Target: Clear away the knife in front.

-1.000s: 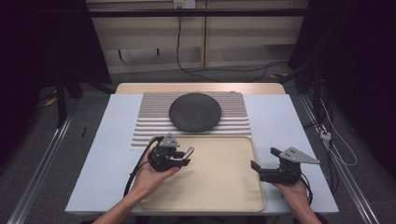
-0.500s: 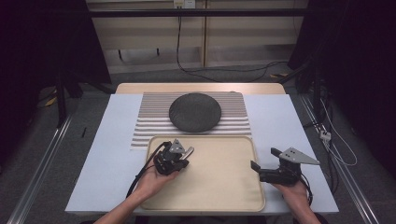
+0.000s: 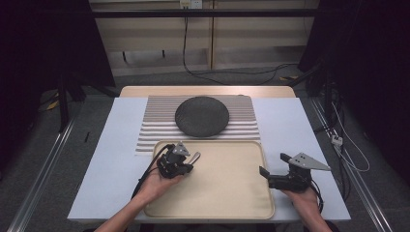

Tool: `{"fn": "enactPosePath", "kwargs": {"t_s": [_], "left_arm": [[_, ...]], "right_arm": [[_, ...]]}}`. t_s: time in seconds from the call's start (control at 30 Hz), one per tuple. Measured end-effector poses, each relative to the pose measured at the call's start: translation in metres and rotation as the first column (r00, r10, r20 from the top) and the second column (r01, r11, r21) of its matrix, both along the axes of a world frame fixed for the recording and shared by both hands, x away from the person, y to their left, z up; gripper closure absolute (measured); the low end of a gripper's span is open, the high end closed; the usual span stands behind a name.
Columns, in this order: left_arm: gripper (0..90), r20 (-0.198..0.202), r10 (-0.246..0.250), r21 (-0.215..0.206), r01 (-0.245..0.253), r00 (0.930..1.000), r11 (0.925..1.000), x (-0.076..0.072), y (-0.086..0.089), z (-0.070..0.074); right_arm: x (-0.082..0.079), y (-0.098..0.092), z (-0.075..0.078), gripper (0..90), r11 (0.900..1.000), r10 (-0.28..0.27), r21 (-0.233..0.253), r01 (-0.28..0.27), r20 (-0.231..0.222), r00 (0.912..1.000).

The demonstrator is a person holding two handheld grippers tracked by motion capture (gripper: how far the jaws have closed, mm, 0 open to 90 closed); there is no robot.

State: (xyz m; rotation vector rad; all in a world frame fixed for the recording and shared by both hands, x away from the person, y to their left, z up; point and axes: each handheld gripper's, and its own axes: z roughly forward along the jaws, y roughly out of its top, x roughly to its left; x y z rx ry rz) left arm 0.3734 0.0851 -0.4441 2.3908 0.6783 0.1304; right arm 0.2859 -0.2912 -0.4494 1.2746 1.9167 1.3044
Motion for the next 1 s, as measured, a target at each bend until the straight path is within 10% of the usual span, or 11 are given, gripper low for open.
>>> {"fn": "enactPosePath", "kwargs": {"t_s": [1.0], "left_arm": [[90.0,-0.004,0.088,0.016,-0.088,0.9961,0.996,0.01,0.021,0.002]], "right_arm": [[0.0,0.0,0.0,3.5,1.0,0.003,0.001,-0.003,-0.002,1.0]]}}
